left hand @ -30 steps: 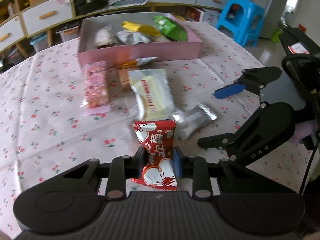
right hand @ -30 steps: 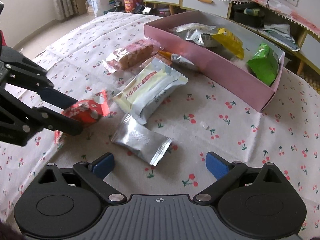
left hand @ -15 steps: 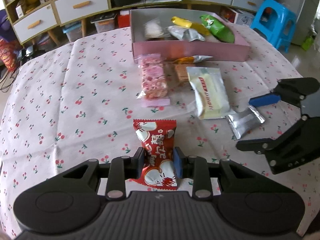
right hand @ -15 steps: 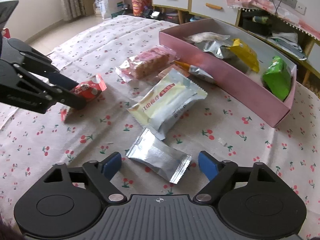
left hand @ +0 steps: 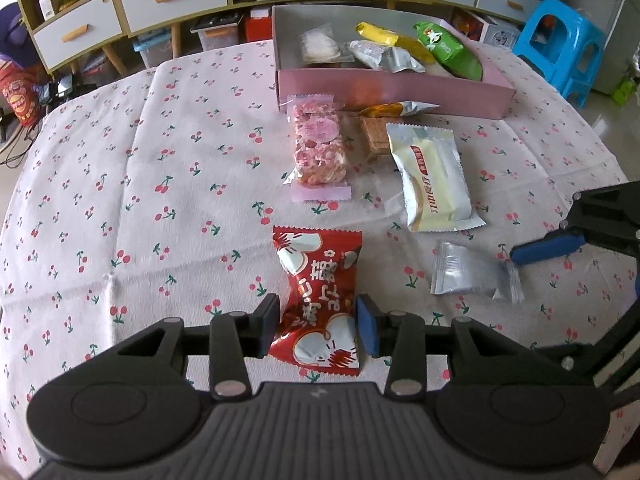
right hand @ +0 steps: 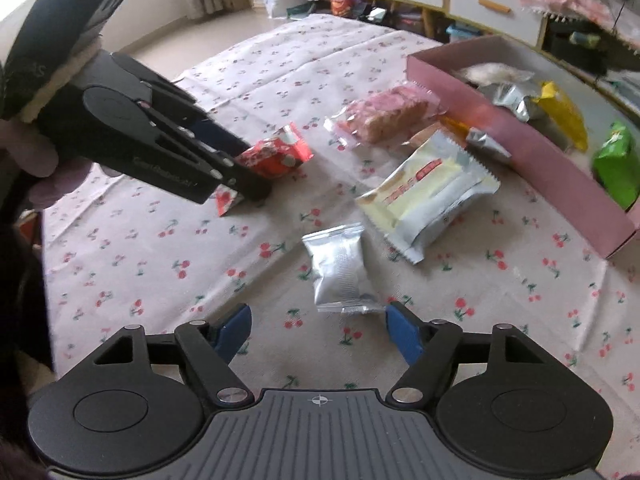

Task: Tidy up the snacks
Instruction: 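Grasp the red candy packet with the left gripper while the right gripper grasps the silver packet, then carry the red candy packet and silver packet over the pink box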

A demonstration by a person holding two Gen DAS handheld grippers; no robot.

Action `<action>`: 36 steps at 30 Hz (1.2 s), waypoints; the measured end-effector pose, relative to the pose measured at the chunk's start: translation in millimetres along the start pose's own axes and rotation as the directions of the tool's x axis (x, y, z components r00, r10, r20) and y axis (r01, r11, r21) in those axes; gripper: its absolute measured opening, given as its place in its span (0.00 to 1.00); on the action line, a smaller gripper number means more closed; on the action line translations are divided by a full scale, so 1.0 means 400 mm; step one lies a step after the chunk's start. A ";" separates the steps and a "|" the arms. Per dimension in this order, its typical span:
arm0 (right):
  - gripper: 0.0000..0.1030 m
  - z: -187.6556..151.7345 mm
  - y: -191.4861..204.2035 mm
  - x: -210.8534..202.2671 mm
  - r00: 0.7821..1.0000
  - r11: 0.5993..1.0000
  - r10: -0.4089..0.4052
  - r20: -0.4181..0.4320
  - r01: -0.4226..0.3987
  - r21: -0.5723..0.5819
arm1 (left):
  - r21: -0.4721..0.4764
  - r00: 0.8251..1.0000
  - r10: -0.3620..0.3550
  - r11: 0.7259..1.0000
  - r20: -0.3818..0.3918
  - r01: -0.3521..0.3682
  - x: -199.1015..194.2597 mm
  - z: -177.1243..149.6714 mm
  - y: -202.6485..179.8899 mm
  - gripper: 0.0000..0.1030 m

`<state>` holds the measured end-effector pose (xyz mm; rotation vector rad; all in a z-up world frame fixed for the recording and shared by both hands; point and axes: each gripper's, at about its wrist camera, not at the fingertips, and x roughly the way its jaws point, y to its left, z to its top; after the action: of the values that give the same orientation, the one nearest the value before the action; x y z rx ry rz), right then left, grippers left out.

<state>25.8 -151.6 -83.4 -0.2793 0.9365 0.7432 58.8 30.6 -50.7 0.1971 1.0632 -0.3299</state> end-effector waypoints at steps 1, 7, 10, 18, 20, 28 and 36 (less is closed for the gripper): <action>0.72 0.002 -0.001 0.003 1.000 1.000 -0.022 0.005 0.022 0.004 | -0.001 1.000 0.002 1.000 -0.002 -0.002 0.002 0.000 0.000 0.38; 0.64 0.014 -0.016 0.023 0.998 0.997 -0.065 0.014 0.065 0.037 | -0.001 1.000 0.003 1.000 -0.001 -0.003 0.005 0.000 0.000 0.39; 0.54 0.020 -0.006 0.026 0.998 0.997 -0.066 0.024 0.065 0.028 | 0.005 1.000 0.006 1.000 0.002 -0.006 0.006 0.000 -0.002 0.39; 0.28 0.035 0.019 0.035 0.996 0.997 -0.074 0.042 0.075 -0.001 | 0.010 1.000 0.008 1.000 0.005 -0.008 0.006 0.001 -0.004 0.37; 0.27 0.038 0.019 0.034 0.996 0.997 -0.076 0.043 0.076 0.002 | 0.005 1.000 0.006 1.000 0.006 -0.006 0.003 0.003 -0.003 0.35; 0.27 0.043 0.014 0.014 0.994 0.996 -0.085 0.065 0.084 0.022 | -0.010 0.999 -0.002 1.000 0.032 0.003 -0.017 0.013 -0.003 0.34; 0.27 0.060 -0.009 -0.019 0.990 0.992 -0.099 0.104 0.091 0.084 | -0.037 0.999 -0.008 0.999 0.051 0.010 -0.028 0.026 0.006 0.34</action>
<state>40.5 -145.0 -63.5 -0.2106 0.8422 0.6259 63.2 31.5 -35.8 0.1501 1.0195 -0.3211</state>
